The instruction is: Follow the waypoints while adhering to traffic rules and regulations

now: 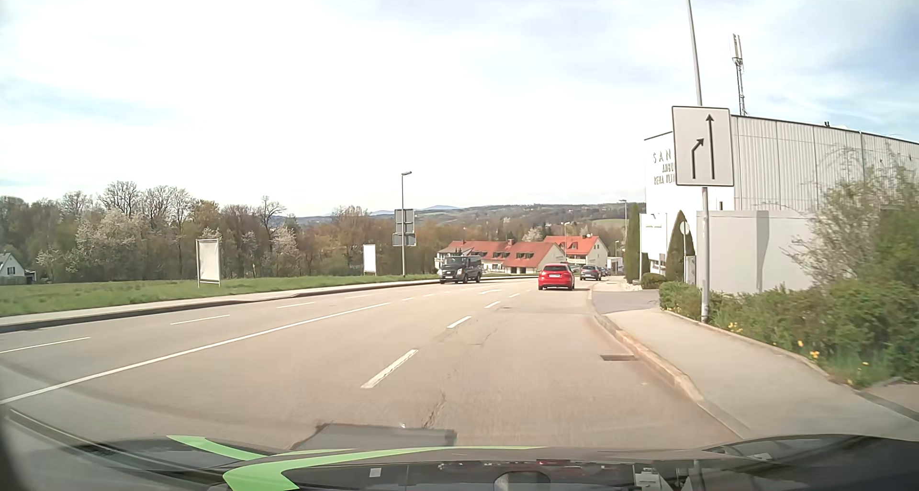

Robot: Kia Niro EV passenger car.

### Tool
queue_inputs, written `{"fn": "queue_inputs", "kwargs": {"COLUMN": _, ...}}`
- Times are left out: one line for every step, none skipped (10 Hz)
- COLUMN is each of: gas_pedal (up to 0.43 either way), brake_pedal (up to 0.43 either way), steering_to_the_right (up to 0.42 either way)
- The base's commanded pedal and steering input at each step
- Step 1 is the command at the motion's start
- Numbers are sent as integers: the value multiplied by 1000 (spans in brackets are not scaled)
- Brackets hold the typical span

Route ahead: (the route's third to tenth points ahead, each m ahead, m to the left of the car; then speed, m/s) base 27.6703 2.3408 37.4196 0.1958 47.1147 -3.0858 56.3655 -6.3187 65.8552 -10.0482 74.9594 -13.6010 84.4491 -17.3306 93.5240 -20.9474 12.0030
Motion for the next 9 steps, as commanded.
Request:
{"fn": "queue_inputs", "kwargs": {"gas_pedal": 79, "brake_pedal": 0, "steering_to_the_right": 31}}
{"fn": "queue_inputs", "kwargs": {"gas_pedal": 79, "brake_pedal": 0, "steering_to_the_right": 31}}
{"fn": "queue_inputs", "kwargs": {"gas_pedal": 79, "brake_pedal": 0, "steering_to_the_right": 31}}
{"fn": "queue_inputs", "kwargs": {"gas_pedal": 79, "brake_pedal": 0, "steering_to_the_right": 33}}
{"fn": "queue_inputs", "kwargs": {"gas_pedal": 79, "brake_pedal": 0, "steering_to_the_right": 33}}
{"fn": "queue_inputs", "kwargs": {"gas_pedal": 79, "brake_pedal": 0, "steering_to_the_right": 36}}
{"fn": "queue_inputs", "kwargs": {"gas_pedal": 79, "brake_pedal": 0, "steering_to_the_right": 38}}
{"fn": "queue_inputs", "kwargs": {"gas_pedal": 79, "brake_pedal": 0, "steering_to_the_right": 37}}
{"fn": "queue_inputs", "kwargs": {"gas_pedal": 79, "brake_pedal": 0, "steering_to_the_right": 35}}
